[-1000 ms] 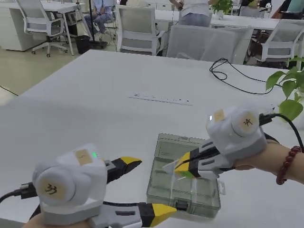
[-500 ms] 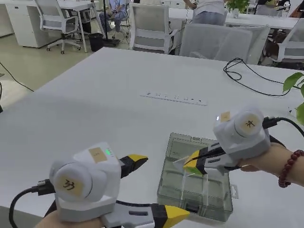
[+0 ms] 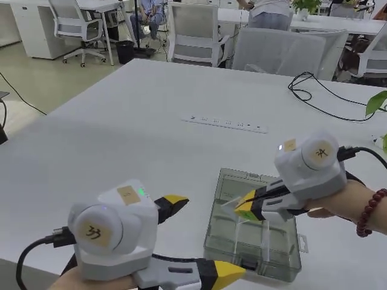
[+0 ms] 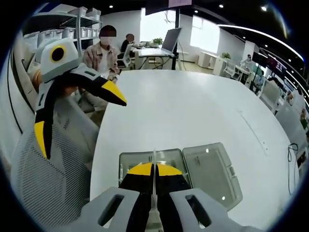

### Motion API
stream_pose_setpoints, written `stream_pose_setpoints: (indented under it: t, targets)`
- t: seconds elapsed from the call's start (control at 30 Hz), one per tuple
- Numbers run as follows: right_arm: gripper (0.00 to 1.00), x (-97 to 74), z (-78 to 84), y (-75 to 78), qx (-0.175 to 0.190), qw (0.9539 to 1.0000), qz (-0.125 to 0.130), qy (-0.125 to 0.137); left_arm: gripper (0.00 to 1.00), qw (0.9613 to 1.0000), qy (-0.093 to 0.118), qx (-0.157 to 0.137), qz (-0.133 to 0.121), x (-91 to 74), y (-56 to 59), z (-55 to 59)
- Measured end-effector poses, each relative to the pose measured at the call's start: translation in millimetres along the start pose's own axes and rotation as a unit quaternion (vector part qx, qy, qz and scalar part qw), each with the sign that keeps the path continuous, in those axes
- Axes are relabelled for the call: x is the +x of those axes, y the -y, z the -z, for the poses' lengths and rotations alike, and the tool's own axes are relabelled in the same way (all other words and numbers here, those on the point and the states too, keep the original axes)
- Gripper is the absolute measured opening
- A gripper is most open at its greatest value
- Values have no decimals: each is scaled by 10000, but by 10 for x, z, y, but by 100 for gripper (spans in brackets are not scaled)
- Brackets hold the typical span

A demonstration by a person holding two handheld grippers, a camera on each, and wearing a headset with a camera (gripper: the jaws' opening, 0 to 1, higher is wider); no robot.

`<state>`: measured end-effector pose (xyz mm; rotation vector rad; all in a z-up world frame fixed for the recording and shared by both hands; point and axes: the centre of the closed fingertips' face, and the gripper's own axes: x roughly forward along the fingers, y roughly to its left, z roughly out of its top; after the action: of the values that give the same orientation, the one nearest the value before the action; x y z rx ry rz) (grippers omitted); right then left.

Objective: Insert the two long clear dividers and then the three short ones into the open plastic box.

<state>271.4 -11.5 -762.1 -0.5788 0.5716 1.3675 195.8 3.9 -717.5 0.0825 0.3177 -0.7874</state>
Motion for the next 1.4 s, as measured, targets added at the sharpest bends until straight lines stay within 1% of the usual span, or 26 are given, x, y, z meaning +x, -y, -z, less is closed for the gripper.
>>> stream_pose_setpoints:
  t: [0.27, 0.57, 0.67, 0.83, 1.13, 1.4]
  targets:
    - [2, 31, 36, -7, 65, 9999, -42, -77, 85, 10000, -21, 13, -8, -1, -2, 10]
    - [2, 103, 6, -24, -152, 9991, -156, -357, 85, 10000, -44, 39, -19, 3, -1, 15]
    - [2, 161, 8, -47, -370, 9979, -237, -475, 86, 9999, -60, 49, -71, 0, -21, 20]
    - [2, 233, 16, -71, -631, 9952, -293, -682, 87, 9999, -63, 54, -65, 1, -21, 23]
    - [2, 310, 72, -84, -800, 9926, -374, -836, 86, 9999, -87, 69, -78, 4, -21, 30]
    - [2, 414, 153, -78, -778, 9912, -411, -986, 86, 9999, -110, 72, -84, 6, -20, 40]
